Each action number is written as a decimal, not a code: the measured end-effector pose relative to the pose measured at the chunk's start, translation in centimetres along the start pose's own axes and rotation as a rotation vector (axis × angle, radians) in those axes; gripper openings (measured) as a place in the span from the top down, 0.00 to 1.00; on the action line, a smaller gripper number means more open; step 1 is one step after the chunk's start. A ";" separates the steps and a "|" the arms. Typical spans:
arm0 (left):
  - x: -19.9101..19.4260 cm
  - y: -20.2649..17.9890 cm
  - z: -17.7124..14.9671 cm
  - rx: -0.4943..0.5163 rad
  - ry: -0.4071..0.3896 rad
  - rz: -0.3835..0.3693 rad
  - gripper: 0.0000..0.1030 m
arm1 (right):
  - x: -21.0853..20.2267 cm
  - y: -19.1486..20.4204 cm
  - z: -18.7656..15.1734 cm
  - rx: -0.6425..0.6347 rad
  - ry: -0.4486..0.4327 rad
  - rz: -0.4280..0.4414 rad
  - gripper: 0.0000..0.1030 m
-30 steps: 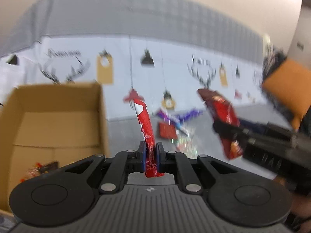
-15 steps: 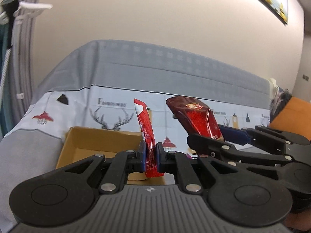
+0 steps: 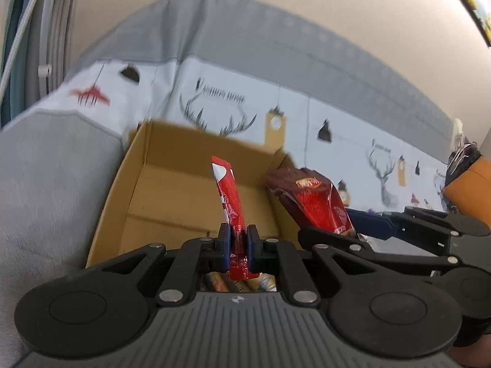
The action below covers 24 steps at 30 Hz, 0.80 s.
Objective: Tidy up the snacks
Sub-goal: 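Carry both snacks over the box and open both tools to drop them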
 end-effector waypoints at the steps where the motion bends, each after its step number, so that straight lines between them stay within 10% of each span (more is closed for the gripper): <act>1: 0.6 0.7 -0.3 -0.005 0.010 0.004 0.90 | 0.7 0.2 -0.4 -0.002 0.018 0.000 0.57; 19: 5.7 6.1 -4.8 -0.038 0.166 0.069 0.88 | 8.2 2.8 -5.8 -0.052 0.234 0.035 0.57; 21: 4.9 5.9 -4.4 -0.045 0.155 0.072 0.62 | 8.1 3.3 -5.6 -0.069 0.238 0.054 0.53; 24: 3.2 5.4 -3.4 -0.065 0.121 0.087 0.24 | 6.9 3.5 -4.8 -0.077 0.193 0.056 0.19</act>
Point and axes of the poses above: each gripper's, at about its wrist camera, not at the fingertips, and x roughly the way its jaws point, y to its left, z to its top, the point moved 5 cm from there along x, roughly the way its jaws point, and after that the axes turned 3 degrees about -z, right-handed, at the moved point
